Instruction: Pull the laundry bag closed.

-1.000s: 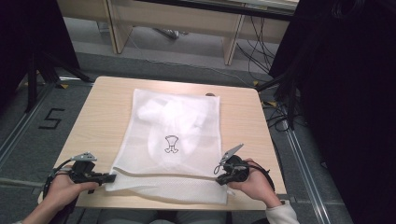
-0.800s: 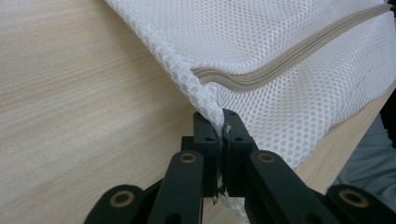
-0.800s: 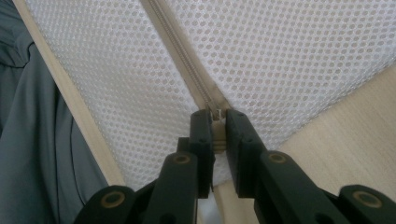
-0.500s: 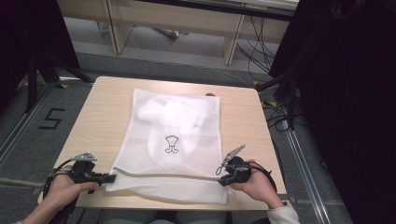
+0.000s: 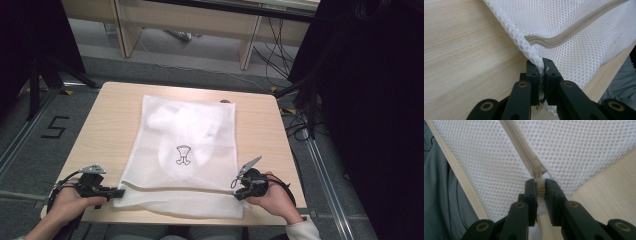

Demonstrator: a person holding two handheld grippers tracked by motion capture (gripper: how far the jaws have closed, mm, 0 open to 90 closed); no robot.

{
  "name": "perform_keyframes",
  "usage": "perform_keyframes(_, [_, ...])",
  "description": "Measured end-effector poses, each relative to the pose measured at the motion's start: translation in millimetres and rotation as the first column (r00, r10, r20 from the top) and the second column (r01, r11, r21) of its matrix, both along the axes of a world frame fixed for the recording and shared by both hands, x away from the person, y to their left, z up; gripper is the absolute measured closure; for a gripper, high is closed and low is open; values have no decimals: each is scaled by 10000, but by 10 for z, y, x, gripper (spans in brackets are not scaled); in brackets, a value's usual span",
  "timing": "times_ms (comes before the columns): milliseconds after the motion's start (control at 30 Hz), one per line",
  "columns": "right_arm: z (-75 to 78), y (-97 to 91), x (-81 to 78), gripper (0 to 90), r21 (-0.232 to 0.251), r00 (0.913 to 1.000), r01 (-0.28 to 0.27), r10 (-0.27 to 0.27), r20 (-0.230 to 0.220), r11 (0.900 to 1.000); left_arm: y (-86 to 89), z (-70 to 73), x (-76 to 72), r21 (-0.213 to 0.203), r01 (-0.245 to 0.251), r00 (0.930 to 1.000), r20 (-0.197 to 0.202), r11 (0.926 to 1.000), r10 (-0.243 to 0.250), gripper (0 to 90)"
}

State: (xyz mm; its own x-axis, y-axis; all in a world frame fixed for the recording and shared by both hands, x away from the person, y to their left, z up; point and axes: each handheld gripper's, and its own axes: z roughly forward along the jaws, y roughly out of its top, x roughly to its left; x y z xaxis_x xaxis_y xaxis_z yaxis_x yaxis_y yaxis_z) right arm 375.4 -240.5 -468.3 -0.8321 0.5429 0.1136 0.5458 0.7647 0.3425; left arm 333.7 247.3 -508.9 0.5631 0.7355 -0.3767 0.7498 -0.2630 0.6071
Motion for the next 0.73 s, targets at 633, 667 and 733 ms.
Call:
perform_keyframes(633, [43, -268, 72, 484, 2872, 9330, 3161, -3512, 788, 9042, 76, 62, 10, -301, -800, 9844, 1545, 9963, 837, 345])
perform_keyframes(667, [44, -287, 86, 484, 2797, 9369, 3029, -3384, 876, 9110, 79, 65, 11, -332, -841, 9836, 1573, 9959, 883, 346])
perform_keyframes(733, [39, -287, 92, 485, 2881, 9310, 3135, -3526, 944, 9048, 74, 75, 13, -431, -864, 9813, 1691, 9953, 925, 347])
